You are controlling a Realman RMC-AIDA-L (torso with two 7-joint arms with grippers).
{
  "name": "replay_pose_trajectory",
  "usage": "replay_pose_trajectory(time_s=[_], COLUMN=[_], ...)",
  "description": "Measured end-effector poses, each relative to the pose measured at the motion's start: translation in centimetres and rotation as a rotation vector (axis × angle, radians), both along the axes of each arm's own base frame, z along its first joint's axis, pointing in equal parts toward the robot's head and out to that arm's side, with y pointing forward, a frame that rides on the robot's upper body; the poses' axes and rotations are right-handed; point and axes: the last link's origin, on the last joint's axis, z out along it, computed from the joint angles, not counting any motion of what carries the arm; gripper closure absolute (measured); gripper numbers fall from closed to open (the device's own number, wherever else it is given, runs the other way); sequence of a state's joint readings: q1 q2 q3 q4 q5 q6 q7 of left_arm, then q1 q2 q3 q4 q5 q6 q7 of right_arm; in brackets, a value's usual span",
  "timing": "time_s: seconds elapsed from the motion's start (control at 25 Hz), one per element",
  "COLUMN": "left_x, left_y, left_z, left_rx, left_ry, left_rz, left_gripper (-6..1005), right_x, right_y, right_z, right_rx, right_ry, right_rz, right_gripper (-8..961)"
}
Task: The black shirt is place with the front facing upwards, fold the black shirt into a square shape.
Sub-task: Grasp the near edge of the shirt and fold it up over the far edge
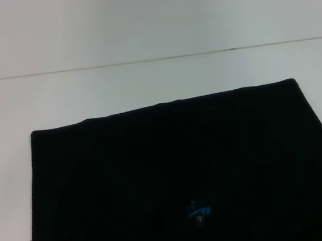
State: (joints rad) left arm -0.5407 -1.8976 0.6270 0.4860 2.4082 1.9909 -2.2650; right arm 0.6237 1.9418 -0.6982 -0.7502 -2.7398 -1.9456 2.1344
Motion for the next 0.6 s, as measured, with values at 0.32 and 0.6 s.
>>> replay_pose_trajectory(time_s=[0.32,0.6], left_x=[1.2,0.1], left_y=[5.6,10.0], left_z=[2.1,3.1], left_rx=[0.283,0.588], left_ry=[-0.016,0.027], left_rz=[0.044,0.175], left_gripper=[979,979], right_x=[-0.5,-1.1], right_y=[4.0,8.5], right_z=[1.7,2.5], right_rx=[0.284,0.635], right_ry=[0.084,0.3], right_rz=[-0.095,-0.253], right_gripper=[904,903])
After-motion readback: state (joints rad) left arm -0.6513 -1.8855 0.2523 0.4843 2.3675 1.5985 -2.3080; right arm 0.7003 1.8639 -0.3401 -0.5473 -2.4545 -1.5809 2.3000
